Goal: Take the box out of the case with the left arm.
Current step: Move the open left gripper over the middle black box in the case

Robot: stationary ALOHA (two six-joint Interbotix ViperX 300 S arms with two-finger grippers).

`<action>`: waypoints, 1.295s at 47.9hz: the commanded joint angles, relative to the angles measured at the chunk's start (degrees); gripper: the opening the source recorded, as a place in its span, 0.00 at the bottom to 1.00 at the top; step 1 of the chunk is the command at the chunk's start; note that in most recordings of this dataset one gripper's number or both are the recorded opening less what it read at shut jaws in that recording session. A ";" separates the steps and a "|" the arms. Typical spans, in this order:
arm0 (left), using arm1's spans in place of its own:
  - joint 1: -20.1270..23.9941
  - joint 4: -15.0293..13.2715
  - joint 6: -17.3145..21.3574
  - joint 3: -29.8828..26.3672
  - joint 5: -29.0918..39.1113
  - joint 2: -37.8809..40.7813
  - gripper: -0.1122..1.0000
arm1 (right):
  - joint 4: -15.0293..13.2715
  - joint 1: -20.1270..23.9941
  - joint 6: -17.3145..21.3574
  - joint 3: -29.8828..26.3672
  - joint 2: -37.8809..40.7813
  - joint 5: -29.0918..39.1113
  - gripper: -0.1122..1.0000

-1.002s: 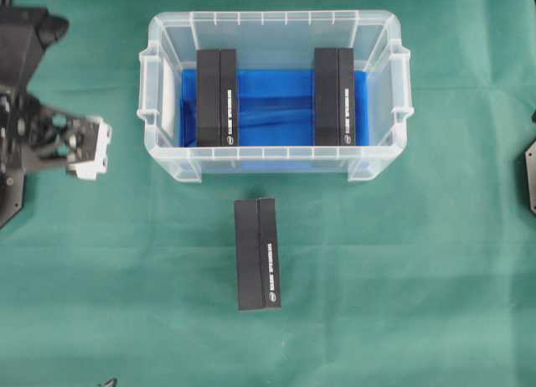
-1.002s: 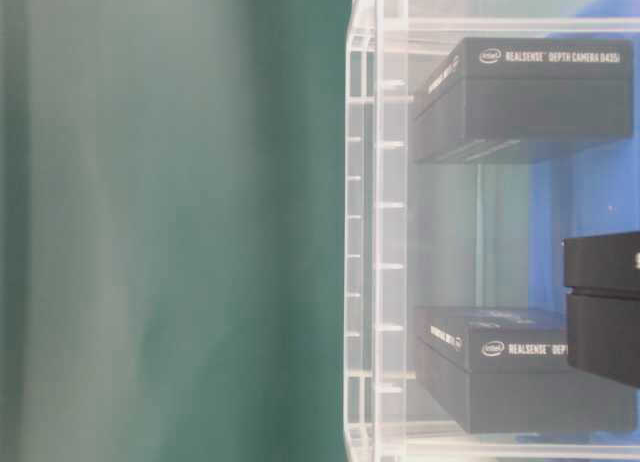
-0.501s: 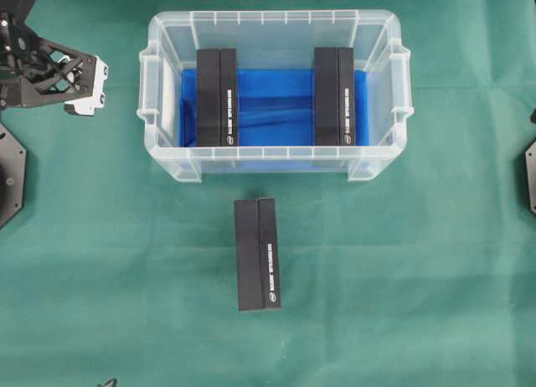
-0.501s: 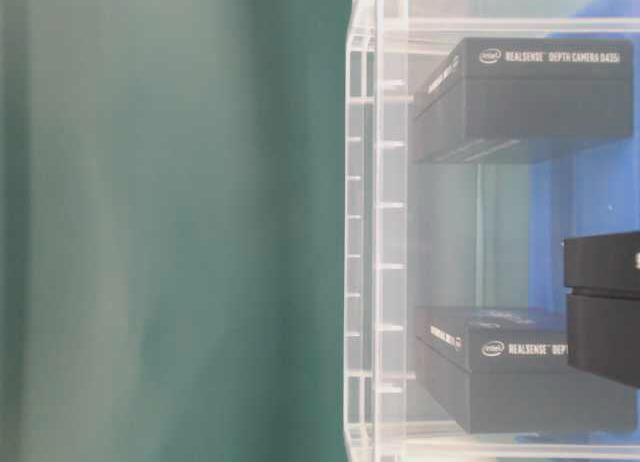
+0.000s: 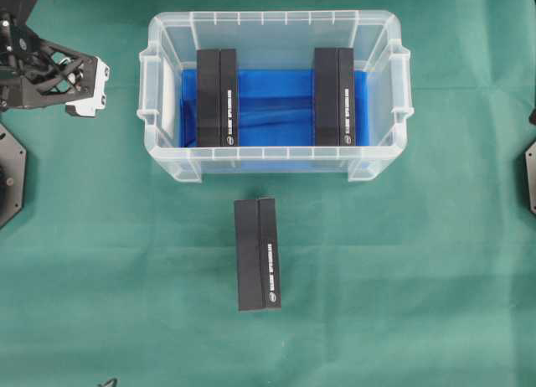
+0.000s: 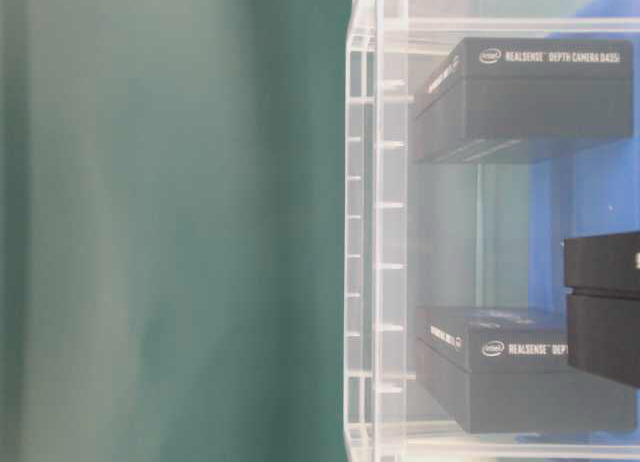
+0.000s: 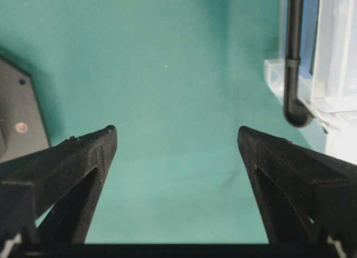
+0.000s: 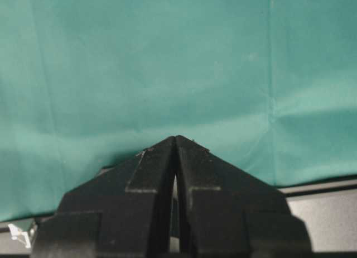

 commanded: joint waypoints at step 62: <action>-5.01 -0.53 -0.26 -36.74 1.49 30.94 0.87 | 0.00 -0.09 0.09 -0.44 -0.18 0.79 0.12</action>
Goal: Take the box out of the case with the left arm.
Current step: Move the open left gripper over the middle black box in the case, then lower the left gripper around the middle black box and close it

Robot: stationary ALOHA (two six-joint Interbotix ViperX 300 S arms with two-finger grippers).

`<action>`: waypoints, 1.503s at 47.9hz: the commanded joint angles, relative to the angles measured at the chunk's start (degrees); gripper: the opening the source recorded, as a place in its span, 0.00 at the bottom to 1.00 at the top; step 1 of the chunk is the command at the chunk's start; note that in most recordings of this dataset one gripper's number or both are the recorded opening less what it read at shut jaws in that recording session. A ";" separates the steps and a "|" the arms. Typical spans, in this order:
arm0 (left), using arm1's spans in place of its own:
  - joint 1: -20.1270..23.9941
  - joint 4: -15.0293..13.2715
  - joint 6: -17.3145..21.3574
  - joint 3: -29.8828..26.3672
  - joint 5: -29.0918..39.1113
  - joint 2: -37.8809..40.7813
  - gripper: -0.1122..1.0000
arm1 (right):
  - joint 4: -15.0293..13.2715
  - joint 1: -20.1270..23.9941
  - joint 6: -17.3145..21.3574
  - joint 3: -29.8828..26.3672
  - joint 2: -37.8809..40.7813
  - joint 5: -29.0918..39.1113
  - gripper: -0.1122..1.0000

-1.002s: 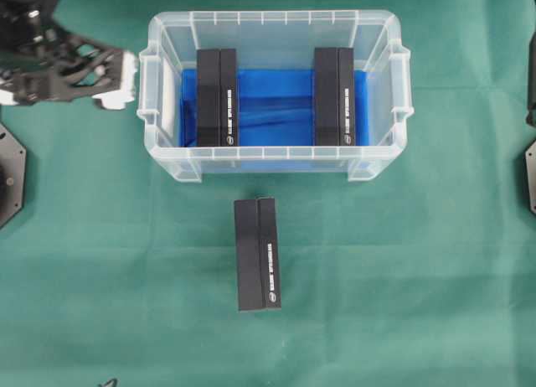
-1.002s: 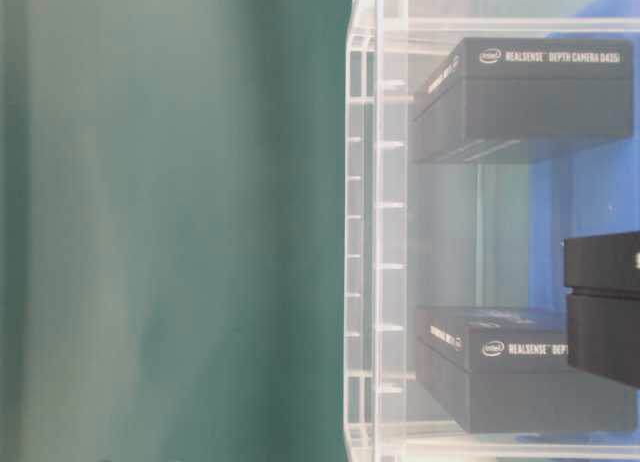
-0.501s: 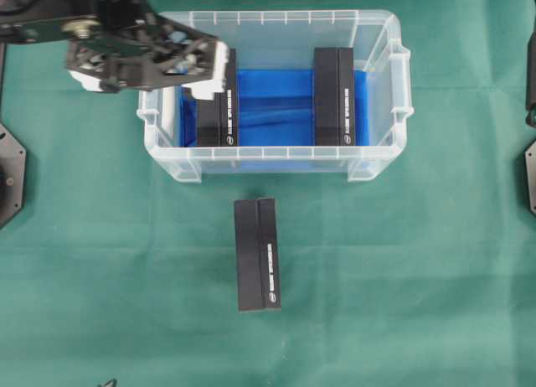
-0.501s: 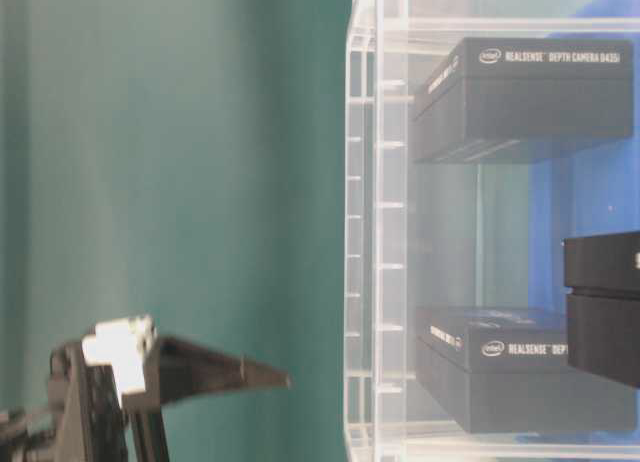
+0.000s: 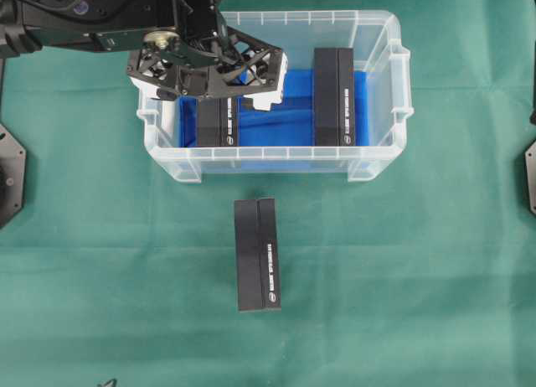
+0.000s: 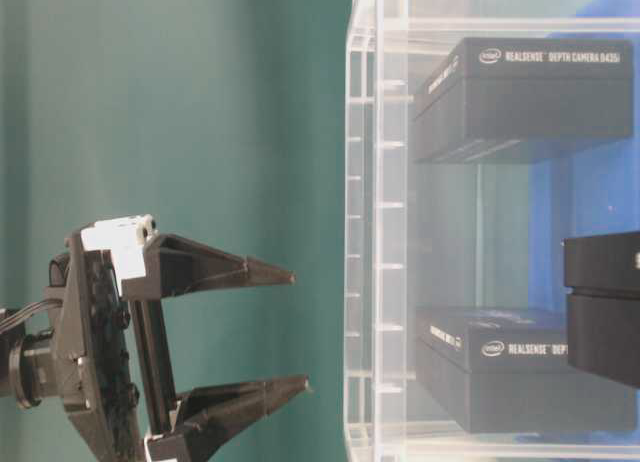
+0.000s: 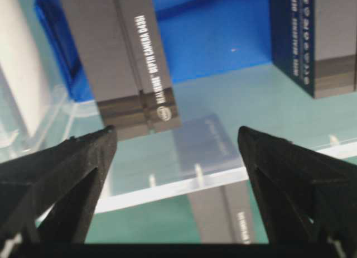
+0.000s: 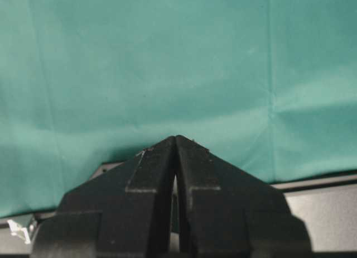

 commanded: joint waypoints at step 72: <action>0.18 0.97 -0.70 0.44 1.49 -1.23 0.87 | -0.09 -0.09 0.09 -0.53 -0.09 1.49 0.12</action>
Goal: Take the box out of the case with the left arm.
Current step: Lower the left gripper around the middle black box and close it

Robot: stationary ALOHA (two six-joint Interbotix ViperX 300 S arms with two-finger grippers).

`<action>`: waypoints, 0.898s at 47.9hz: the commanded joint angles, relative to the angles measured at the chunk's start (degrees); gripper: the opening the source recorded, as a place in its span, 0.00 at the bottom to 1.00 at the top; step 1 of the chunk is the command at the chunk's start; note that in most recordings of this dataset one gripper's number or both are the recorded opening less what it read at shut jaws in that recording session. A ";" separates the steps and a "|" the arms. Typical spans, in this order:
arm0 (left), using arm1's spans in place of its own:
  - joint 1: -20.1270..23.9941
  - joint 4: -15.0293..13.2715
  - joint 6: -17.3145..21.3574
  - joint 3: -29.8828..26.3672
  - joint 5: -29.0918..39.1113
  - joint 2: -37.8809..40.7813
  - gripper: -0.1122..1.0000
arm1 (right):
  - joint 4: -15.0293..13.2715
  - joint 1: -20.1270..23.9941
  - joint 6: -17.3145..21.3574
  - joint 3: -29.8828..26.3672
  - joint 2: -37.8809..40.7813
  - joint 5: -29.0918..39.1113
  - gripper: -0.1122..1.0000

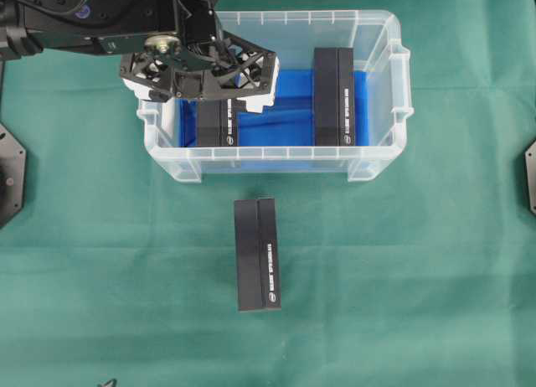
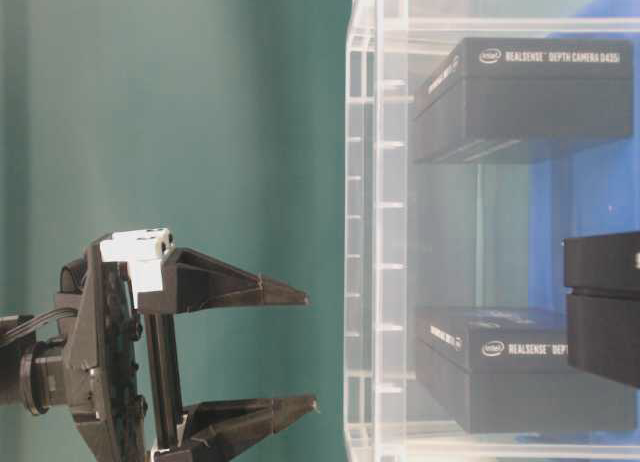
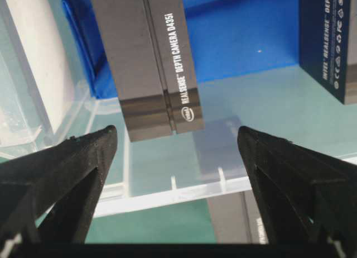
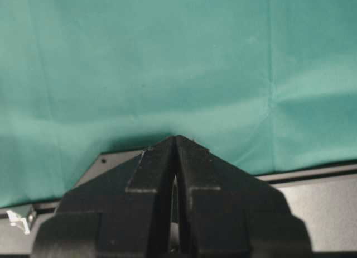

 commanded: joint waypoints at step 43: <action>1.05 0.35 -0.09 -0.09 -1.05 -0.88 0.87 | 0.09 -0.09 0.09 -0.53 0.18 0.09 0.12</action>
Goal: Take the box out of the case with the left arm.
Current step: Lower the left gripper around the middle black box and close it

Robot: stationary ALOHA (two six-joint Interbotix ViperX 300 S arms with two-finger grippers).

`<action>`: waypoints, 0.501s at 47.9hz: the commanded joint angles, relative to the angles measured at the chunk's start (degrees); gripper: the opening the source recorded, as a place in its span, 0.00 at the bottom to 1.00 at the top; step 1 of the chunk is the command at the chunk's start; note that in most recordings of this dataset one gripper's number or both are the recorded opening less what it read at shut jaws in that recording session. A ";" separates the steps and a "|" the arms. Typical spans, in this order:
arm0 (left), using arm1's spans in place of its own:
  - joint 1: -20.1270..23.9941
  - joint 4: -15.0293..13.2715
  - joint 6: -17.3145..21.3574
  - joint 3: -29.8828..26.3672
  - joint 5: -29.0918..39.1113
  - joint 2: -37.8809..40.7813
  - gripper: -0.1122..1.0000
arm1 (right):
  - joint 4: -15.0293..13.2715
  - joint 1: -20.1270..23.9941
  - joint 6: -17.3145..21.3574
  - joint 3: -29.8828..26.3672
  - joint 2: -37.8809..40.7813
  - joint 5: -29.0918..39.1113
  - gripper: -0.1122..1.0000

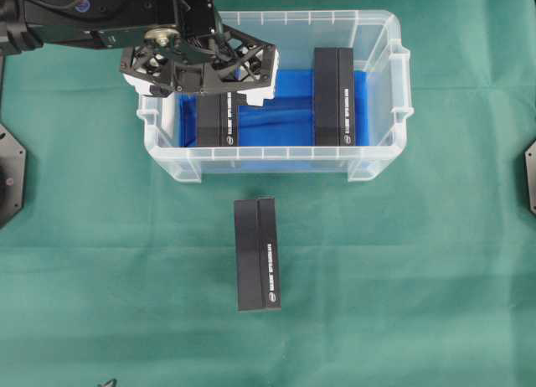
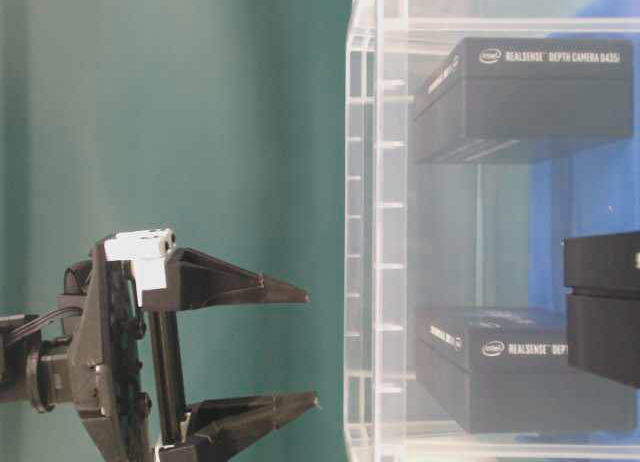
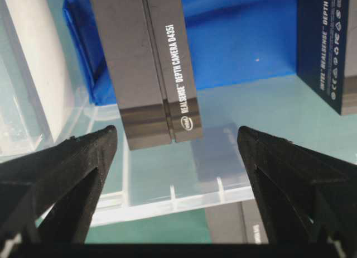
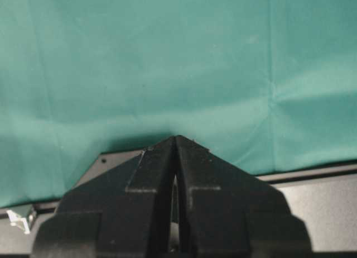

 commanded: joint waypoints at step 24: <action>0.44 0.70 -2.37 7.38 -8.17 -0.35 0.87 | 0.09 -0.09 0.09 -0.53 0.18 0.00 0.12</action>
